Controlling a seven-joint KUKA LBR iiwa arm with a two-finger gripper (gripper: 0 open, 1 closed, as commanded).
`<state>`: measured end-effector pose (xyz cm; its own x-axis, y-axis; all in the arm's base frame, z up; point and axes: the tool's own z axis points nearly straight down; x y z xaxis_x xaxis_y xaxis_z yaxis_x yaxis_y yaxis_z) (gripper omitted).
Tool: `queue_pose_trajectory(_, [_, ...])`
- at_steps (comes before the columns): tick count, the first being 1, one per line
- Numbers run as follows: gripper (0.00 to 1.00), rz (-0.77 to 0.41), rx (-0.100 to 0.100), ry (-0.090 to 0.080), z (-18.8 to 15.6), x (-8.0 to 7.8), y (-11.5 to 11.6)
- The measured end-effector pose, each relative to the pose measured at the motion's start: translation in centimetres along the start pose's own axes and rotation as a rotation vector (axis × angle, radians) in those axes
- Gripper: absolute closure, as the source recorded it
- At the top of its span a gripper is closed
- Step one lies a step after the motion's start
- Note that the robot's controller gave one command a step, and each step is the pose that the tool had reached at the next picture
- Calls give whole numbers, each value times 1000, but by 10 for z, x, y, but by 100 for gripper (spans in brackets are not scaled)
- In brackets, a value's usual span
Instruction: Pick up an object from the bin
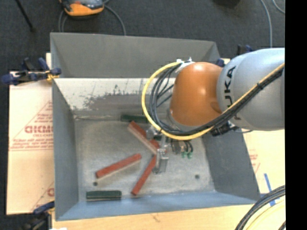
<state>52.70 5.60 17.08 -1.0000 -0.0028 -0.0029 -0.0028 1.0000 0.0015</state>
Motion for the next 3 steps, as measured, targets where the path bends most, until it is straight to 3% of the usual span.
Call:
queue_pose_trajectory(1, [0,-123,2,-2,54,-3,58])
queue_pose_trajectory(2, [0,-321,1,2,102,-3,84])
queue_pose_trajectory(3, [0,-77,0,0,100,-34,66])
